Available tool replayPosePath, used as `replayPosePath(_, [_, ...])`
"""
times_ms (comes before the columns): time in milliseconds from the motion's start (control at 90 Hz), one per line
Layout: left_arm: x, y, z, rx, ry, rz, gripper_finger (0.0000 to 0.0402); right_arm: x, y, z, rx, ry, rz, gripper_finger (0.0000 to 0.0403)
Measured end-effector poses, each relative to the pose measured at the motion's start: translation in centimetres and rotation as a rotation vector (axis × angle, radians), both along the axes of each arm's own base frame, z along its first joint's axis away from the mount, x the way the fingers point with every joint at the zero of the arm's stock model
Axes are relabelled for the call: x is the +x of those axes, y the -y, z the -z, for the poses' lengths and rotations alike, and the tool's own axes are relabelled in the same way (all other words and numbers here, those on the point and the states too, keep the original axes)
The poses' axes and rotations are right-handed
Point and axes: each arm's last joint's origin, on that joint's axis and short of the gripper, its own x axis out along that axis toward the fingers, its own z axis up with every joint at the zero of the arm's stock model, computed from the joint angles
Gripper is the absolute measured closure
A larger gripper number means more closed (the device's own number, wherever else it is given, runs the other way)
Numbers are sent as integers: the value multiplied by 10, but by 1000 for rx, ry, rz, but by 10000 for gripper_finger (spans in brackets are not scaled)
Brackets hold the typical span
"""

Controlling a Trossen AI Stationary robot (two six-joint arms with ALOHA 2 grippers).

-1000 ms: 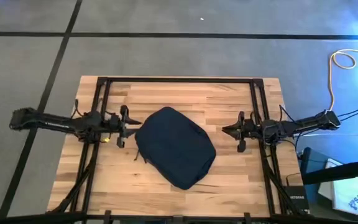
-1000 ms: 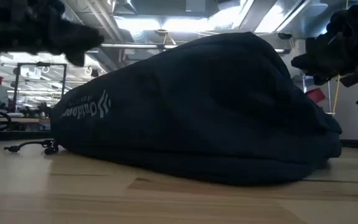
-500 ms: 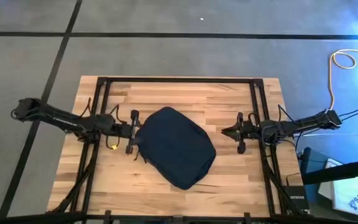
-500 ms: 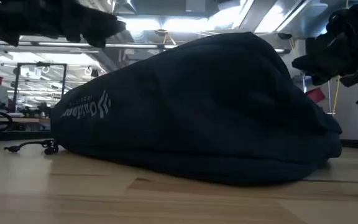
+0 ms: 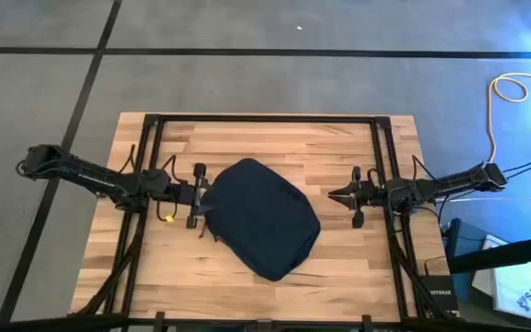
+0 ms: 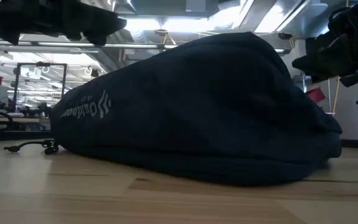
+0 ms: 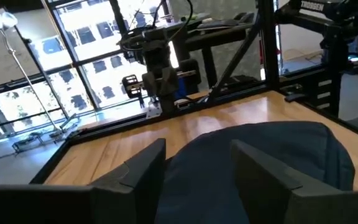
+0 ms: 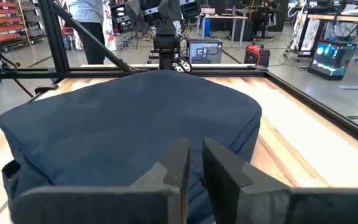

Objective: Unpack backpack
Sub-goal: Open the blue backpack

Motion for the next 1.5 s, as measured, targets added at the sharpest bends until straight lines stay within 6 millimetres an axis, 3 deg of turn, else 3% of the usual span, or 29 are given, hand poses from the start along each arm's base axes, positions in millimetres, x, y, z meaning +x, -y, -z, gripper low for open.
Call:
replayPosePath(800, [-2,0,2,-61,-30,2,236,0,0,0,-15,-5,6,375])
replayPosePath(1500, [-43,-7,35,-170,7,-46,236,0,0,1,-16,-9,5,375])
